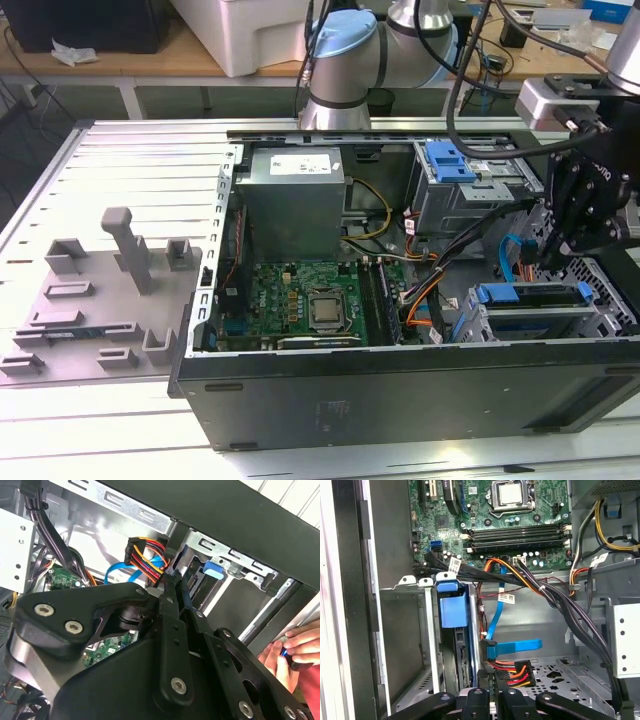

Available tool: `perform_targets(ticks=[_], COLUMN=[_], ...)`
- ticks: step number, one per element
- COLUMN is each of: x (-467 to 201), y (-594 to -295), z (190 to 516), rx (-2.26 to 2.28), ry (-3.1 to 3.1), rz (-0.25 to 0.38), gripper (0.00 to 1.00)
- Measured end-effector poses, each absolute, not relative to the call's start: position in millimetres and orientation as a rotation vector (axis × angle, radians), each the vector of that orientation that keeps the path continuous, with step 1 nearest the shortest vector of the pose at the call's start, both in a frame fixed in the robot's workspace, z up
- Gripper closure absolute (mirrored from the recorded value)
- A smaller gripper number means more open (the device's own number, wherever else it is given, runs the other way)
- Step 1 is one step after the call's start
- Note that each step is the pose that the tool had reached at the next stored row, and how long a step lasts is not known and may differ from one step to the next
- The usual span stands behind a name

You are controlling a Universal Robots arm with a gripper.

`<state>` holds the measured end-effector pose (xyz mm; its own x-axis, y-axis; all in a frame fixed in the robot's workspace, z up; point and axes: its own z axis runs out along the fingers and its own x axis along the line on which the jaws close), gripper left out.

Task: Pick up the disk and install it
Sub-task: 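Insert the first disk wire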

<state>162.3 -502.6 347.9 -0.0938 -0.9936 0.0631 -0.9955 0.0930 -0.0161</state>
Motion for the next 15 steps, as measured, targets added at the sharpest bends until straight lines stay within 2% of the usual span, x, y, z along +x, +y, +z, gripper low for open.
perform_targets(ticks=[15], x=[158.0], y=[-514.5], z=[350.6], rx=[2.099], ry=[-2.298], rz=[0.095], gripper=[0.84])
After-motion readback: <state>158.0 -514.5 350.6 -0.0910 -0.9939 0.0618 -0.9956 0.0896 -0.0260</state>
